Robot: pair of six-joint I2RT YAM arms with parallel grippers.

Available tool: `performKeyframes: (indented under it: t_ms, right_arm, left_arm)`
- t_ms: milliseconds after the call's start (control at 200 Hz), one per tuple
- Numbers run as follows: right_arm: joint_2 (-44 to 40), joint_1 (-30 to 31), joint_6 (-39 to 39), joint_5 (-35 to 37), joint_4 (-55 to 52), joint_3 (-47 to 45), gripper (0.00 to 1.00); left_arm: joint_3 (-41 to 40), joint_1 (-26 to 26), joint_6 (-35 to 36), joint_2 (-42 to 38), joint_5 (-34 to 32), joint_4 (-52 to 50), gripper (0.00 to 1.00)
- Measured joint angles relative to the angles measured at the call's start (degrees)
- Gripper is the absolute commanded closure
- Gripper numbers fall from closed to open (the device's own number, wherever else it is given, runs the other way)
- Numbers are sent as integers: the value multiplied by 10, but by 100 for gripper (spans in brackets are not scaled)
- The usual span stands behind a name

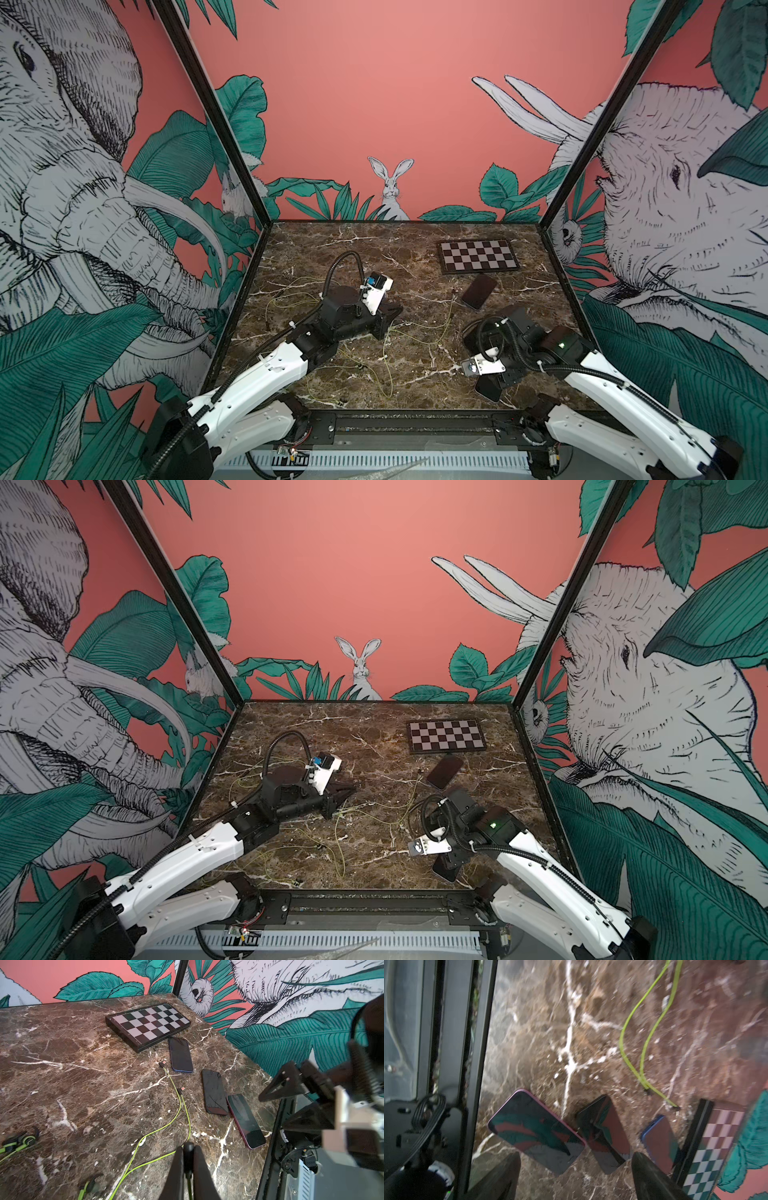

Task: Plug wired earphones into phones
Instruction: Pick up the wired earphone from the center of the board, then pick up the phone at the center of the board.

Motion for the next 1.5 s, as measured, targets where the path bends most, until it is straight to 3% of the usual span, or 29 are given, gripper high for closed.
performKeyframes:
  t_ms: [250,405,635,875,1500]
  right_arm:
    - [21,8,-71,86,-40,-70,9]
    - [41,10,-111,111,-14,-92,8]
    - [110,15,-137,112,30,-99,6]
    - [153,24,-157,113,82,-108,1]
    - [226,25,-173,115,120,-109,5]
  left_arm:
    - [12,6,12,3,58,4,100]
    - [-25,11,13,-3,63,43,100]
    - [-43,13,31,-56,57,60,100]
    - [-44,13,31,-47,64,69,100]
    - [-44,14,31,-39,68,68,100]
